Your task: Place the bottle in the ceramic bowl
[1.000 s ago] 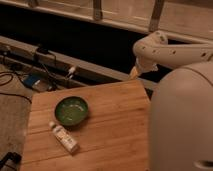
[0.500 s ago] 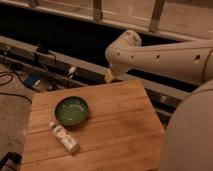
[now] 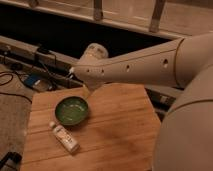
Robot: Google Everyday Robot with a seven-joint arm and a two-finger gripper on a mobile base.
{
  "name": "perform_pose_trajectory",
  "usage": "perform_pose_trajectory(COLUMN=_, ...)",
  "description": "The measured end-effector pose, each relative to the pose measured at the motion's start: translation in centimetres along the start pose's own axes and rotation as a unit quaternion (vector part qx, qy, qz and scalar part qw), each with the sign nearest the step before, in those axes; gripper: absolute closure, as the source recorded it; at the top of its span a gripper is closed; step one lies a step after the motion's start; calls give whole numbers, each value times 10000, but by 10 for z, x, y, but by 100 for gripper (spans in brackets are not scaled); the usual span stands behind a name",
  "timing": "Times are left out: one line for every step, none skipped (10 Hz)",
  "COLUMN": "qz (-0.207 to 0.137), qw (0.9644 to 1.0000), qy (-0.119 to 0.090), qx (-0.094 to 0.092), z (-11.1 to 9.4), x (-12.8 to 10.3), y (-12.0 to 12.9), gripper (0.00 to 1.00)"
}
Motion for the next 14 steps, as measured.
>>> perform_pose_trajectory(qz=0, qw=10000, qy=4, qx=3, z=0, x=0, y=0, gripper=20)
perform_pose_trajectory(qz=12, qw=10000, qy=7, qx=8, z=0, x=1, y=-2, gripper=20)
perform_pose_trajectory(qz=7, qw=10000, qy=7, qx=6, z=0, x=1, y=-1, gripper=20)
perform_pose_trajectory(qz=6, qw=10000, qy=5, qx=0, z=0, x=0, y=0, gripper=20)
perform_pose_trajectory(qz=-27, qw=10000, qy=4, qx=-37, z=1, x=0, y=1, gripper=20)
perform_pose_trajectory(qz=-113, qw=9999, qy=-3, qx=-97, z=0, x=-1, y=3, gripper=20)
perform_pose_trajectory(qz=-233, qw=9996, qy=-25, qx=-159, z=-2, x=-3, y=13, gripper=20)
perform_pose_trajectory(qz=-350, qw=9992, qy=-32, qx=-198, z=-5, x=-2, y=25, gripper=20)
perform_pose_trajectory(qz=-468, qw=9986, qy=-22, qx=-245, z=-12, x=5, y=47, gripper=20)
perform_pose_trajectory(qz=-516, qw=9983, qy=-9, qx=-259, z=-17, x=12, y=61, gripper=20)
perform_pose_trajectory(qz=-565, qw=9980, qy=2, qx=-288, z=-23, x=22, y=77, gripper=20)
perform_pose_trajectory(qz=-607, qw=9976, qy=-14, qx=-341, z=-27, x=29, y=91, gripper=20)
perform_pose_trajectory(qz=-653, qw=9970, qy=-26, qx=-419, z=-29, x=35, y=107, gripper=20)
perform_pose_trajectory(qz=-709, qw=9960, qy=-22, qx=-545, z=-26, x=40, y=125, gripper=20)
